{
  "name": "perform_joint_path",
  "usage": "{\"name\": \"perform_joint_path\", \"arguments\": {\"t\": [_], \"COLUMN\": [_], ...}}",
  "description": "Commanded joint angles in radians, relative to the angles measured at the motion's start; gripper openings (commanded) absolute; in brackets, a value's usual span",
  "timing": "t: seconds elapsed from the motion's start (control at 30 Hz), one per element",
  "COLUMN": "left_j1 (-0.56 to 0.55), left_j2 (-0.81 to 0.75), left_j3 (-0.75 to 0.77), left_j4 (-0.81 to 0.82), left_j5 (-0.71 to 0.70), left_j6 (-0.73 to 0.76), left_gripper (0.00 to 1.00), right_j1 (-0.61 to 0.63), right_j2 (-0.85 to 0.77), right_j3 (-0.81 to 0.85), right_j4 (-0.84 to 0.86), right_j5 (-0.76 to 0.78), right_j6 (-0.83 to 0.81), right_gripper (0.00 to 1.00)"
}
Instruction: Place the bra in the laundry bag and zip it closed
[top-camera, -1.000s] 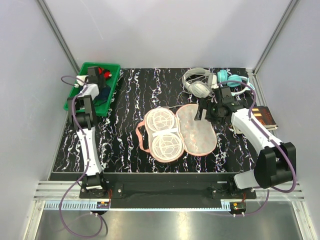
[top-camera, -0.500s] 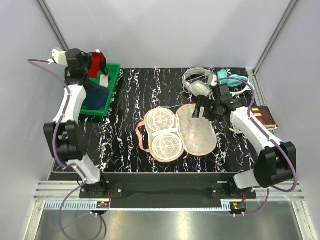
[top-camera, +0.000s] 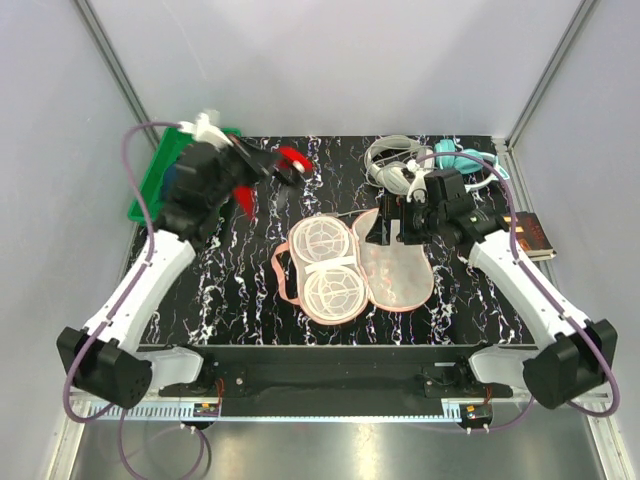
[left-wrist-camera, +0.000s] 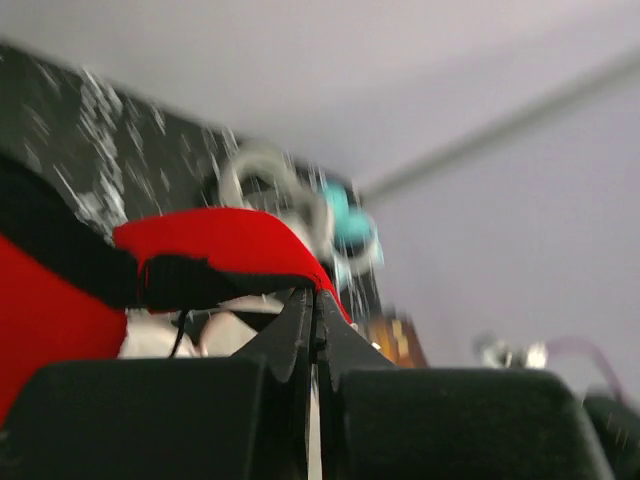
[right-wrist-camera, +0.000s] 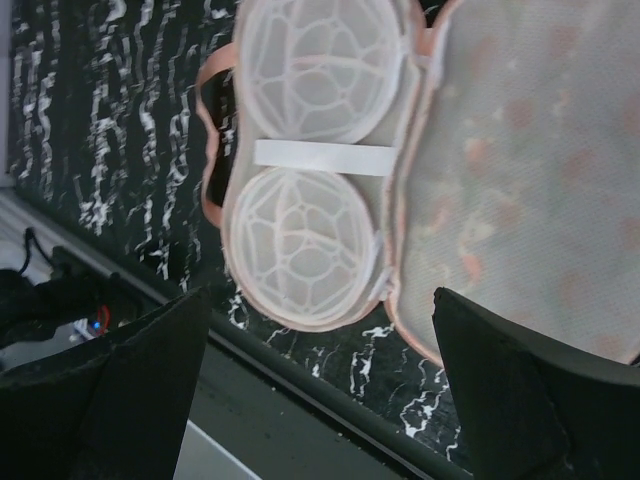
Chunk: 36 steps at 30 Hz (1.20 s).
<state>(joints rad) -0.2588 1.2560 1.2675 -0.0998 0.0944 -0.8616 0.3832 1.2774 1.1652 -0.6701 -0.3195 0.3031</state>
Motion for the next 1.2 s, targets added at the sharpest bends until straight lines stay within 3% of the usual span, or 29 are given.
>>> {"name": "perform_joint_path", "arguments": {"t": [0.0, 0.13, 0.23, 0.3, 0.43, 0.6, 0.8, 0.93, 1.17], "left_j1": [-0.186, -0.371, -0.465, -0.490, -0.497, -0.497, -0.497, -0.497, -0.497], "left_j2": [-0.030, 0.009, 0.060, 0.103, 0.158, 0.129, 0.019, -0.007, -0.010], "left_j3": [-0.146, -0.243, -0.280, -0.292, -0.371, -0.522, -0.658, -0.686, -0.692], "left_j4": [-0.074, -0.015, 0.038, 0.058, 0.197, 0.284, 0.322, 0.350, 0.373], "left_j5": [0.117, 0.162, 0.140, 0.151, 0.318, 0.326, 0.258, 0.265, 0.291], "left_j6": [0.046, 0.010, 0.025, 0.042, 0.036, 0.022, 0.007, -0.034, -0.066], "left_gripper": [0.00, 0.00, 0.00, 0.00, 0.00, 0.00, 0.00, 0.00, 0.00], "right_j1": [0.022, 0.058, 0.068, 0.068, 0.069, 0.068, 0.069, 0.106, 0.172], "right_j2": [-0.096, -0.147, -0.182, -0.206, -0.231, -0.225, -0.233, -0.213, -0.113], "right_j3": [-0.033, -0.113, -0.176, -0.223, -0.304, -0.429, -0.597, -0.717, -0.731], "right_j4": [0.027, 0.064, 0.069, 0.069, 0.070, 0.118, 0.393, 0.703, 0.877], "right_j5": [-0.130, -0.178, -0.115, -0.069, -0.009, 0.016, -0.070, -0.067, 0.008], "right_j6": [0.031, 0.063, 0.122, 0.171, 0.286, 0.491, 0.724, 0.921, 1.033], "right_gripper": [1.00, 1.00, 1.00, 1.00, 0.99, 1.00, 1.00, 0.98, 0.99]}}
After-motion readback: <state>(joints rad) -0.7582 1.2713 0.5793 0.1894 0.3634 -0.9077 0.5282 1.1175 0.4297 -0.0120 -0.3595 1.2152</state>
